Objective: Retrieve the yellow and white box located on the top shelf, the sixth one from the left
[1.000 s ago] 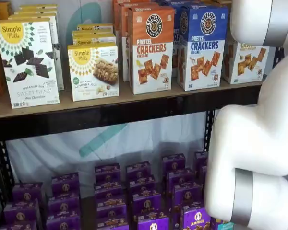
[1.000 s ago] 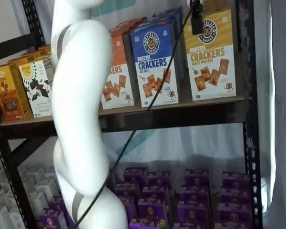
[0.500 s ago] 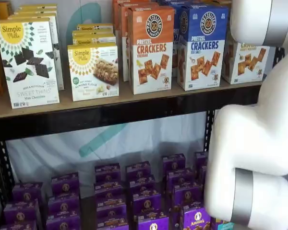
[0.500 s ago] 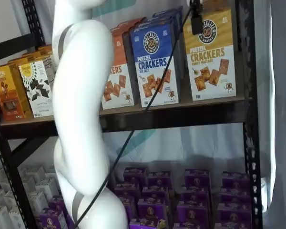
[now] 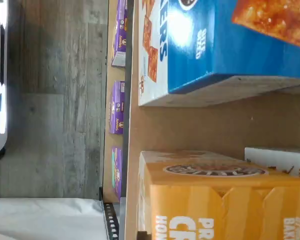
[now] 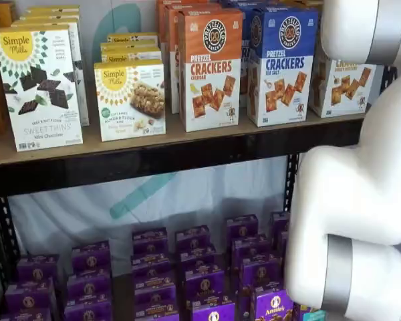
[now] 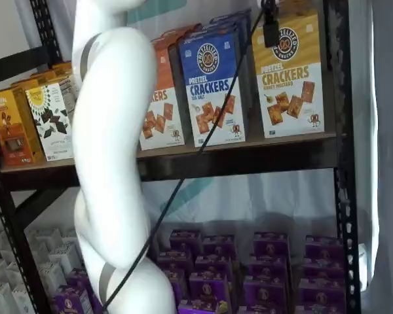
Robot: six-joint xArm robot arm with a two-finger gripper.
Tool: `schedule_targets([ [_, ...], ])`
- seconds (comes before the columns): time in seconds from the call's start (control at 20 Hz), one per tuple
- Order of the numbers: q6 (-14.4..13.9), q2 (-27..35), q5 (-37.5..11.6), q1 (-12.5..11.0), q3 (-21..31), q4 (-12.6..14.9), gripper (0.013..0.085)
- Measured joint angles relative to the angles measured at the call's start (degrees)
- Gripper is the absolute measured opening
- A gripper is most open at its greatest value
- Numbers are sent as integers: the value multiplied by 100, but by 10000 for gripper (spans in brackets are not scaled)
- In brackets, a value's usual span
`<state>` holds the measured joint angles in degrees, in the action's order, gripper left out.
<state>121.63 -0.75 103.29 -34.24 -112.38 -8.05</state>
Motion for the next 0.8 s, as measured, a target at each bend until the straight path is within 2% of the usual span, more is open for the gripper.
schedule_targets([
  [0.05, 2, -5, -8, -3, 8, -5, 650],
  [0.1, 3, -9, -12, -10, 13, -19, 610],
  [0.45, 35, 11, 122, -42, -88, 20, 610],
  [0.8, 114, -231, 289, -165, 14, -41, 610],
])
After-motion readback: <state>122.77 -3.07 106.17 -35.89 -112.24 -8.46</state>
